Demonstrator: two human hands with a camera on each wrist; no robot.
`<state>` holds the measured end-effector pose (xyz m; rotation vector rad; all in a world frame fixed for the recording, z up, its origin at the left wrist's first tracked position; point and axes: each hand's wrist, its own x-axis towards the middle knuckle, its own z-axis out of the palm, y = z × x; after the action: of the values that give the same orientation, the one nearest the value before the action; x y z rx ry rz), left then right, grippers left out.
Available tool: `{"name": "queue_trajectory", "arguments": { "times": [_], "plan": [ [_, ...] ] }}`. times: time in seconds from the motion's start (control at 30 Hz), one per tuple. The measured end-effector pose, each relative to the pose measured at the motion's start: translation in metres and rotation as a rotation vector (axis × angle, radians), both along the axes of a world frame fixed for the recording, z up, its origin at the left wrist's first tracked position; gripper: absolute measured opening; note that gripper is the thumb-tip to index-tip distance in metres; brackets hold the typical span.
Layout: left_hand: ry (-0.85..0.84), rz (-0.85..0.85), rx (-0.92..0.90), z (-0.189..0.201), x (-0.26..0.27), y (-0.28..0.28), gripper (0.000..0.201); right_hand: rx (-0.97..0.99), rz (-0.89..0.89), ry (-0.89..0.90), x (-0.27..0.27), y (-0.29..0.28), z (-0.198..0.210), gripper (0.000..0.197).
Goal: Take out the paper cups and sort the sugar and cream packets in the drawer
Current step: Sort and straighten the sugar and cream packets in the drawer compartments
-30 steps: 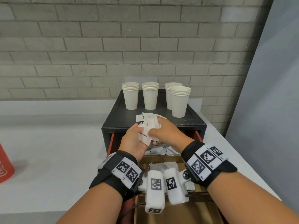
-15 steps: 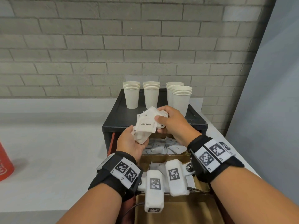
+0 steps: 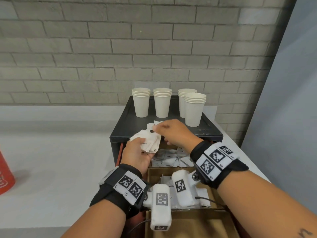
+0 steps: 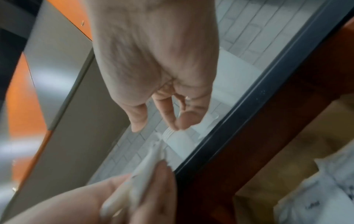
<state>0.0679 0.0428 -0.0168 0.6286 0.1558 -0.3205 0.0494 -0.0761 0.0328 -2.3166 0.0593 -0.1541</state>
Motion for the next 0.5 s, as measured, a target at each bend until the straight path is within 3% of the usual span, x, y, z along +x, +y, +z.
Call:
{"name": "queue_trajectory", "arguments": {
  "times": [0.17, 0.37, 0.5],
  "plan": [
    [-0.024, 0.100, 0.084, -0.001, 0.007, 0.004, 0.029, -0.383, -0.145, 0.111, 0.041, -0.017, -0.005, 0.065],
    [-0.025, 0.171, 0.118, -0.001, 0.012, 0.006, 0.031, -0.533, 0.015, 0.313, 0.073, -0.001, -0.016, 0.078],
    [0.024, 0.192, 0.110, -0.004, 0.013, 0.009, 0.031, -0.660, 0.112, 0.302, 0.083, 0.014, -0.020, 0.067]
  ]
}}
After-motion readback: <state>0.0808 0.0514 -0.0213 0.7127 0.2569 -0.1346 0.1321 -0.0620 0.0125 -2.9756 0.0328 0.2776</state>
